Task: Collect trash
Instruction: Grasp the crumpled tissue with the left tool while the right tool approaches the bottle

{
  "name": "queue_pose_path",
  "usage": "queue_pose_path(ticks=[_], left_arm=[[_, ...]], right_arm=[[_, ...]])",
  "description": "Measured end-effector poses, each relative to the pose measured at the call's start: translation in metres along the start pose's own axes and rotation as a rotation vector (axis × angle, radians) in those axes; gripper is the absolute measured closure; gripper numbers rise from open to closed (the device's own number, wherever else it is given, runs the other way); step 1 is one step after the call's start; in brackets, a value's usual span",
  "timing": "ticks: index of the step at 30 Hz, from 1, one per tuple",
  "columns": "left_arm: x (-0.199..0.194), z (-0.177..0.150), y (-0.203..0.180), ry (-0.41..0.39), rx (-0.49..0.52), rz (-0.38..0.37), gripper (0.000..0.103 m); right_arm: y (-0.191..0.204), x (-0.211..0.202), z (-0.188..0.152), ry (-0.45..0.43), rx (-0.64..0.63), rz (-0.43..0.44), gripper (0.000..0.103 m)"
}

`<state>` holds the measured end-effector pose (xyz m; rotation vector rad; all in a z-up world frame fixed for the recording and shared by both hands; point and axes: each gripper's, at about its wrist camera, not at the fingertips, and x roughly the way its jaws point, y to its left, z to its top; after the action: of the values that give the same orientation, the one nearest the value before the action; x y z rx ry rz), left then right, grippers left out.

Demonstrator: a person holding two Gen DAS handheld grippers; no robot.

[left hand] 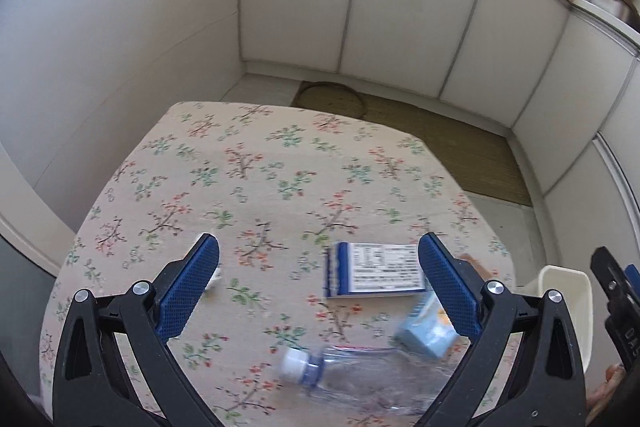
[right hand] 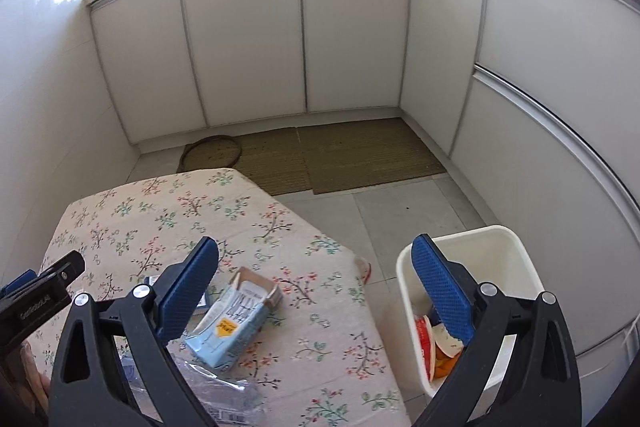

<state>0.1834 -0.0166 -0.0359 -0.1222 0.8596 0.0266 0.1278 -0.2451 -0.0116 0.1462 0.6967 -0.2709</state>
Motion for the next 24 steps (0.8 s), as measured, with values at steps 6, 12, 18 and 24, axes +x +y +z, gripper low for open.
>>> queue_pose_path(ticks=[6,12,18,24], left_arm=[[0.056,0.006,0.071,0.131,-0.097,0.072,0.007],[0.097,-0.003,0.105,0.248,-0.164,0.055,0.011],[0.121,-0.014,0.105,0.315,-0.14,0.047,0.023],[0.119,-0.021,0.096,0.31,-0.05,0.037,0.065]], right_arm=[[0.043,0.012,-0.013,0.046,-0.121,0.041,0.009],[0.057,0.034,-0.022,0.123,-0.168,0.069,0.009],[0.079,0.057,-0.033,0.185,-0.302,0.076,0.009],[0.091,0.068,-0.039,0.273,-0.44,0.226,0.009]])
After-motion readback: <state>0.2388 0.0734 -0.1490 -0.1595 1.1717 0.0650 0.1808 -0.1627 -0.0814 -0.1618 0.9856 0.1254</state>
